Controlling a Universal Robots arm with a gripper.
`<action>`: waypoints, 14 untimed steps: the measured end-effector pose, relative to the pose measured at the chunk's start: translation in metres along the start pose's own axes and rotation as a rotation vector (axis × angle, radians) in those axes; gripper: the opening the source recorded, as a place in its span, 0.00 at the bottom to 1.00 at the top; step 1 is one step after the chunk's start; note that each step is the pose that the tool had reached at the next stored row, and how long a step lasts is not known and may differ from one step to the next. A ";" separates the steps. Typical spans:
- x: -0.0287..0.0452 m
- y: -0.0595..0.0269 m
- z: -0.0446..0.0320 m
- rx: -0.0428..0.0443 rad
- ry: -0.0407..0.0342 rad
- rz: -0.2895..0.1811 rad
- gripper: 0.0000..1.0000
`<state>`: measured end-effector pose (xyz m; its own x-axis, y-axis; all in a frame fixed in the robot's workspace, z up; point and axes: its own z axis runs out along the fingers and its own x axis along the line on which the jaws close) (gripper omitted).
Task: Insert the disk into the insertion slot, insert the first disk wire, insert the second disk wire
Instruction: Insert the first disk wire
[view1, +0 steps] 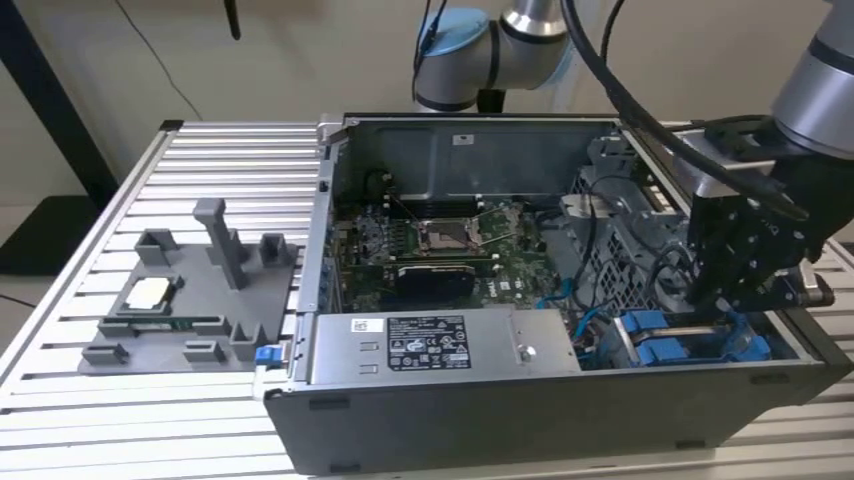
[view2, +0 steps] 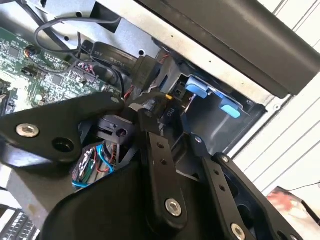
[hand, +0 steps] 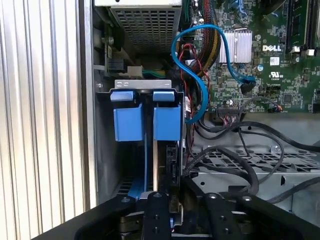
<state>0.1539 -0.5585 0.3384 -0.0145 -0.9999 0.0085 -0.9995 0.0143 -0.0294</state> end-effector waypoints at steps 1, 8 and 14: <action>0.0001 -0.0001 -0.0042 0.0000 0.0002 0.000 0.27; 0.0003 -0.0008 -0.0292 0.0000 0.0011 0.000 0.27; -0.0001 -0.0014 -0.0446 0.0000 0.0068 0.000 0.27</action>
<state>0.1540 -0.5581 0.3830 -0.0144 -0.9998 0.0153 -0.9995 0.0139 -0.0294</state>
